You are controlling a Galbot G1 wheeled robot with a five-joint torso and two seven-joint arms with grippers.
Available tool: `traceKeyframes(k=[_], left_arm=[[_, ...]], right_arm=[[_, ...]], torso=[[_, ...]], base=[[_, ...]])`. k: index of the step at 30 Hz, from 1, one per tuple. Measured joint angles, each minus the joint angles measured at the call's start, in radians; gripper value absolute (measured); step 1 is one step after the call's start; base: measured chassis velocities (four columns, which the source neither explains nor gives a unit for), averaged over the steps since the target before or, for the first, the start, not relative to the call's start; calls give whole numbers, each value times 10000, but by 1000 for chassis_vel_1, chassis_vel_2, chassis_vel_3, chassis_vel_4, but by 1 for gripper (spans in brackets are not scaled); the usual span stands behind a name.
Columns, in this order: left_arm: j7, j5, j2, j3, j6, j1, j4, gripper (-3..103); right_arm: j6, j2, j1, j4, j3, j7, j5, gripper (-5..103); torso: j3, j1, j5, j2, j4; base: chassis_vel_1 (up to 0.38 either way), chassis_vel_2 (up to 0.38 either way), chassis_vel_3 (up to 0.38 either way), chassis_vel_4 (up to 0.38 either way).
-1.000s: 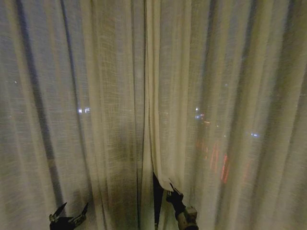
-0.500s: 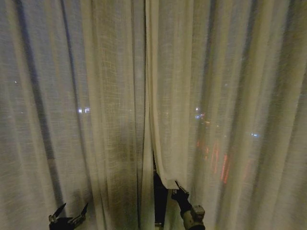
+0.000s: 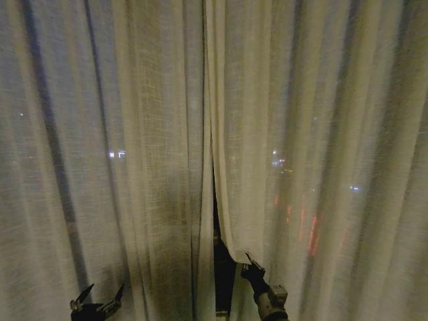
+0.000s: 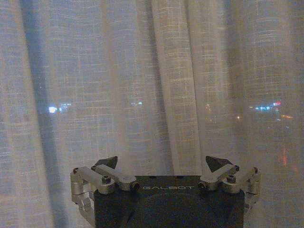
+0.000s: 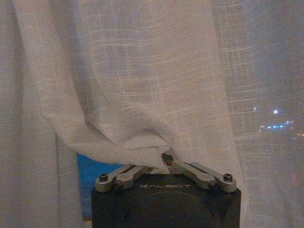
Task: Open the curtains by pulling them apart, changing their state from closed to fully open.
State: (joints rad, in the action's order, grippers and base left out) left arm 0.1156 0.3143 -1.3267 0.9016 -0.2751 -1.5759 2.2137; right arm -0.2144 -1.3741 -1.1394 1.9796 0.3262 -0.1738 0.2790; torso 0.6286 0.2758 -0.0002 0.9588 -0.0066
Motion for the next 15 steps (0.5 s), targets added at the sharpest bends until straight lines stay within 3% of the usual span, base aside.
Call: traceKeyframes(k=[15], left_arm=[[3,-29,-24,5,2,-19,23,100]], right_arm=[[4,1,-7,11,179,110,24,0]], torso=[[0,0,-1,0,0]], base=[[-96,-87,107,93]])
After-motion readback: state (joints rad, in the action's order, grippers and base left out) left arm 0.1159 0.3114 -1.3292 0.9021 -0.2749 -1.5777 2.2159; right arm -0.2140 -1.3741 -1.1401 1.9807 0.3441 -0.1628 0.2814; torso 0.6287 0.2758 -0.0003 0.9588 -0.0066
